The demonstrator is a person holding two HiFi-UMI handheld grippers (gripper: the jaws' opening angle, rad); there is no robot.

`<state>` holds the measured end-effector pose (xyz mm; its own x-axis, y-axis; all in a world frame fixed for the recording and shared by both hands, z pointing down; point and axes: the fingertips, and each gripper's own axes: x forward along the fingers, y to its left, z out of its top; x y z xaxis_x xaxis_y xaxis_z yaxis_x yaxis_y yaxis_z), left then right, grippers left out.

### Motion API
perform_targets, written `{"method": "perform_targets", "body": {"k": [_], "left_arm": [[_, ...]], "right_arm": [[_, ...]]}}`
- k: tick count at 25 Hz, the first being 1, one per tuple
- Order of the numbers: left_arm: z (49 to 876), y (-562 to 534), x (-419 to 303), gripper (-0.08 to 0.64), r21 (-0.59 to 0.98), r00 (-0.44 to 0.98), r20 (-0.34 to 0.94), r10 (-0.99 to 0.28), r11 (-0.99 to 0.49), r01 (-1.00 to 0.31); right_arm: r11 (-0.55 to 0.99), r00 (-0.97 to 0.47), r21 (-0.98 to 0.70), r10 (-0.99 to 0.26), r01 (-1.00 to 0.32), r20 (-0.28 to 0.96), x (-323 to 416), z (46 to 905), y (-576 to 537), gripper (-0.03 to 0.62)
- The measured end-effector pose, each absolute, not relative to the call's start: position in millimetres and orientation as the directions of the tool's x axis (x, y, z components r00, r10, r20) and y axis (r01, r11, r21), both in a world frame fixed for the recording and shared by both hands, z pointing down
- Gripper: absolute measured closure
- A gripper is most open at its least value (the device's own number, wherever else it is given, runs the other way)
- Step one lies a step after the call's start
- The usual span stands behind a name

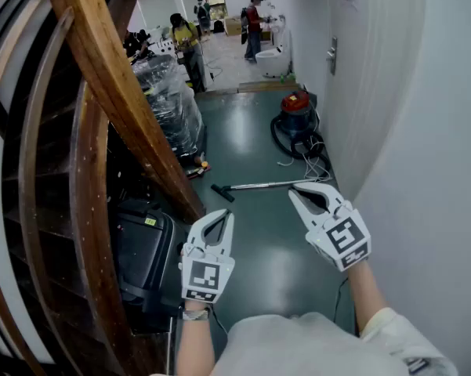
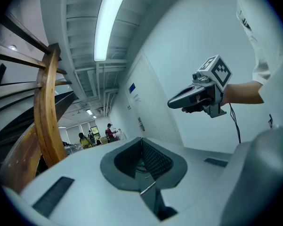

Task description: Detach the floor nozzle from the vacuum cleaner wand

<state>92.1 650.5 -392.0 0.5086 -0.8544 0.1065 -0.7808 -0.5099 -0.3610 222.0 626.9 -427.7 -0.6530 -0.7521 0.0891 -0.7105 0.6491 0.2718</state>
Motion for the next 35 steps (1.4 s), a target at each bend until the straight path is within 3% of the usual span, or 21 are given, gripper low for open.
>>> {"method": "perform_targets", "body": {"k": [19,35], "left_arm": [[-377,646,115,0.557,-0.338,0.505,0.137,-0.852,-0.519,-0.785],[-347,654,169,0.557,-0.287,0.503,0.193,-0.843,-0.538,-0.792]], "right_arm": [[0.662,-0.669,0.303,-0.737,-0.685,0.097,244,-417,621,0.561],[0.705,-0.698,0.214,-0.706,-0.676,0.121,289,-398,628,0.561]]}}
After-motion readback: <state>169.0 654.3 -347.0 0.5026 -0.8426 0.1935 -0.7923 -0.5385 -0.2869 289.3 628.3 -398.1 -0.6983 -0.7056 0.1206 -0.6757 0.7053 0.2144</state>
